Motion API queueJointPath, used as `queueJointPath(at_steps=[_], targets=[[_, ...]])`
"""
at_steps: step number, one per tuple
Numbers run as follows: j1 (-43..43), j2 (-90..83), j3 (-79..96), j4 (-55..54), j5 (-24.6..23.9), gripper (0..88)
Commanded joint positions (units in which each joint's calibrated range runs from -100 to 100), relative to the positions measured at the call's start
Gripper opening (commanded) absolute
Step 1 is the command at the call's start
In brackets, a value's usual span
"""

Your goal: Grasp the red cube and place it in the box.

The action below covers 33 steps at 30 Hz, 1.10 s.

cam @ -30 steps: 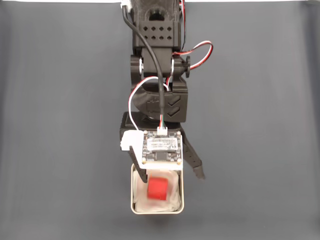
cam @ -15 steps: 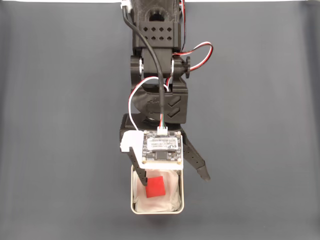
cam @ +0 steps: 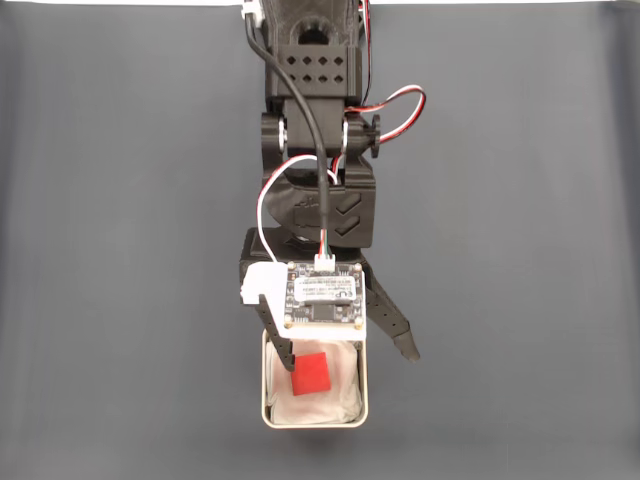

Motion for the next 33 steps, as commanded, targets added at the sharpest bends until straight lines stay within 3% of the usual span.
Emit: queueJointPath(at_steps=[1,3,8,15,25,33], targets=[[0.64,-2.2,-0.01,-1.22,-0.2,40.2],[0.56,-2.89,0.18,-1.22,-0.49,33.8],[0.42,-9.31,3.0,-0.48,-1.51,0.0],[-0.15,-29.84,19.97,-1.54,-1.22,0.0],[-3.55,-66.24,60.76,-2.86,-0.1,0.0],[-3.98,-86.52,84.57,1.82,0.39,0.0]])
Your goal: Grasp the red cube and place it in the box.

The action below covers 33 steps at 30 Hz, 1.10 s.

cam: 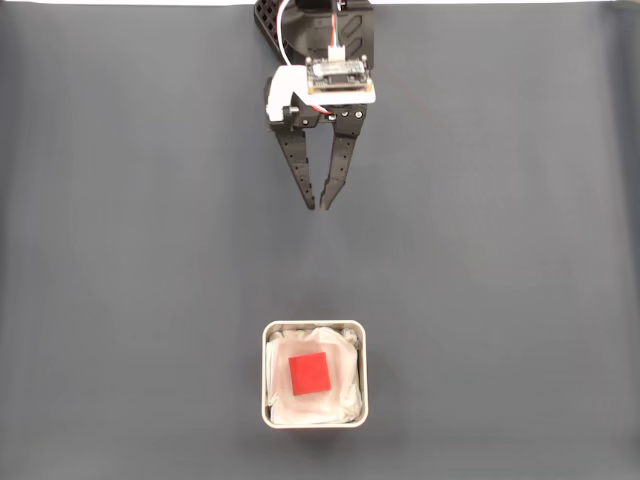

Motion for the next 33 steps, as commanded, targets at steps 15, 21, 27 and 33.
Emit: queueJointPath(at_steps=[15,21,27,33], targets=[[-1.99,-14.16,11.12,30.66,-1.07,0.0],[-1.78,-15.28,11.12,38.94,-0.88,0.0],[-1.0,-15.28,11.12,40.74,-1.37,0.0],[-1.42,-15.28,11.12,40.74,-1.76,0.0]])
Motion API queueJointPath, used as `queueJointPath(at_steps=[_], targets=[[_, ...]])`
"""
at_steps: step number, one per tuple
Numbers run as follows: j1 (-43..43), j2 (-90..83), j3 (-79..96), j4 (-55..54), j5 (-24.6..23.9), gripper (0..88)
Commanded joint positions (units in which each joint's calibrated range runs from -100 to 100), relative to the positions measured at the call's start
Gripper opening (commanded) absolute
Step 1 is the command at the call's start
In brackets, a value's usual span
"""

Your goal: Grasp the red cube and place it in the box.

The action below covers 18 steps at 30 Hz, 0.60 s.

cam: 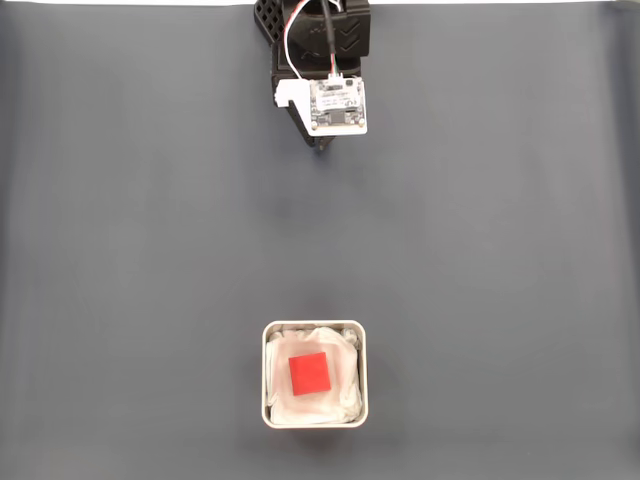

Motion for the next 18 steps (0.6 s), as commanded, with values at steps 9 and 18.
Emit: queueJointPath(at_steps=[9,18], targets=[[0.36,0.09,0.45,1.28,-0.2,0.0],[0.36,0.09,0.45,1.28,-0.2,0.0]])
